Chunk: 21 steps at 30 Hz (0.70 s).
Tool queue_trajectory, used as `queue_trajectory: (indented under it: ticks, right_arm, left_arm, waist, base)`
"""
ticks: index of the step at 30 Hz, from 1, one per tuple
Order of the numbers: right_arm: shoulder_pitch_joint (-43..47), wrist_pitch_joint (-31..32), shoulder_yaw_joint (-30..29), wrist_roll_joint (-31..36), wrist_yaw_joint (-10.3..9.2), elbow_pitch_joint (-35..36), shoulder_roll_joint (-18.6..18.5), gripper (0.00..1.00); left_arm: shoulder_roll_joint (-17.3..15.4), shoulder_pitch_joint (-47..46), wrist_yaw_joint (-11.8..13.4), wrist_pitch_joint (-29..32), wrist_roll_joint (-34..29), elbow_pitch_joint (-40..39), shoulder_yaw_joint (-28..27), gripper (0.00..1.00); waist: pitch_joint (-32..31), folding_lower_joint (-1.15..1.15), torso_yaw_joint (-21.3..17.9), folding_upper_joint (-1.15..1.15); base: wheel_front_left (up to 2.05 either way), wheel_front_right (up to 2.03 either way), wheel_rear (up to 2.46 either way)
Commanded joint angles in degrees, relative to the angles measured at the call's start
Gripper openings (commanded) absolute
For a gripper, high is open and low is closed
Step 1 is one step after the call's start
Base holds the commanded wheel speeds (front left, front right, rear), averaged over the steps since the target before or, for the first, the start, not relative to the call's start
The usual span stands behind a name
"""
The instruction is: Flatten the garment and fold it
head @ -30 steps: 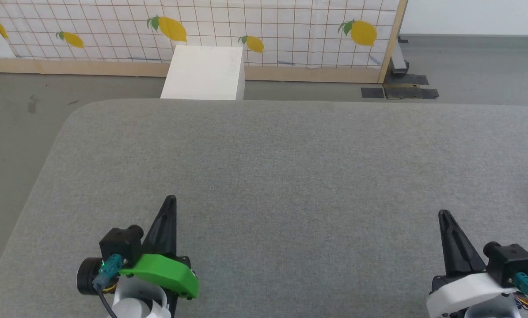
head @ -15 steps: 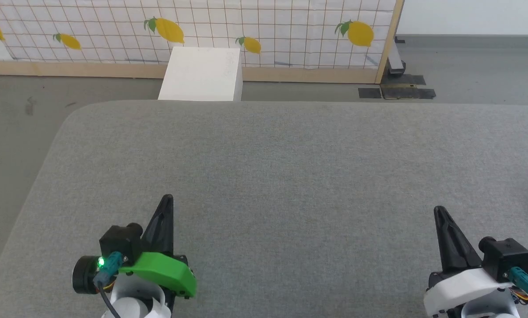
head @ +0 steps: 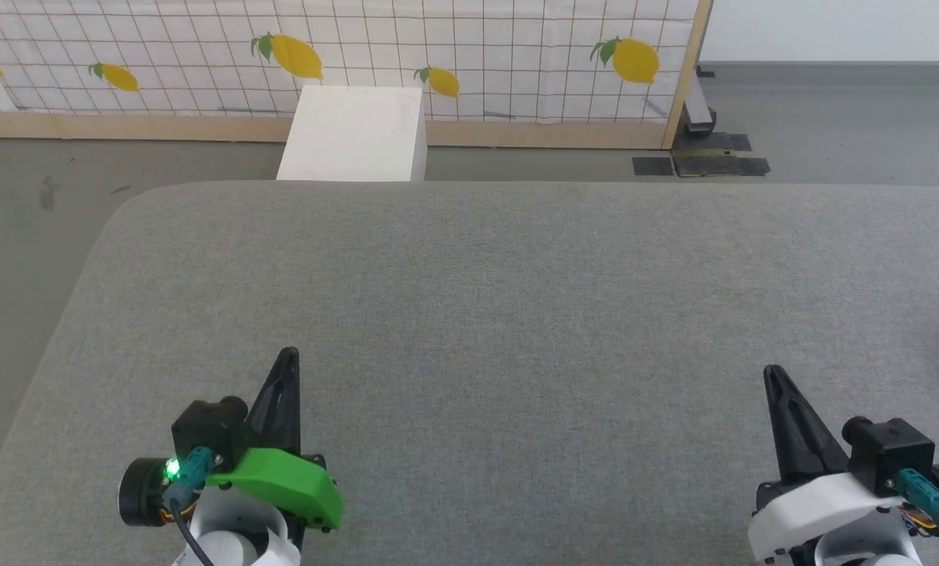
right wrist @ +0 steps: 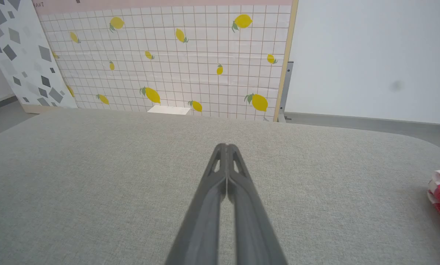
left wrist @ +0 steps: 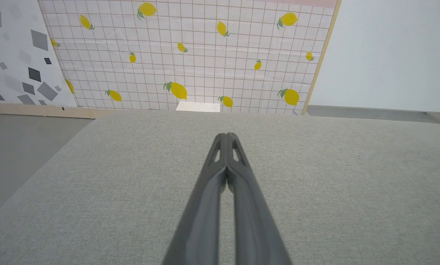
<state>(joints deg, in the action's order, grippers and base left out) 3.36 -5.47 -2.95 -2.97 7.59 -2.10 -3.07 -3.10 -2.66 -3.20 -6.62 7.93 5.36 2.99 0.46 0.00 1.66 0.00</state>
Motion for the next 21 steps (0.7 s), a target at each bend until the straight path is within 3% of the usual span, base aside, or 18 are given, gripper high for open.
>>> queue_trajectory:
  ticks: [1, 21]
  right_arm:
    - [-1.3, 0.3, 0.3, 0.5, -0.06, 0.4, 0.1, 0.0]
    - [-2.0, 2.2, 1.2, 1.4, -0.07, 1.0, 0.1, 0.0]
  left_arm:
    - [0.1, 0.9, 0.5, 0.3, -1.2, -0.4, -0.2, 0.0]
    - [0.2, 1.5, 1.5, 2.6, -3.7, -2.2, -1.2, 0.0]
  waist:
    - [0.0, 0.0, 0.0, 0.0]
    - [-0.2, 0.0, -0.6, 0.0]
  base:
    - [0.0, 0.0, 0.0]
    - [0.0, 0.0, 0.0]
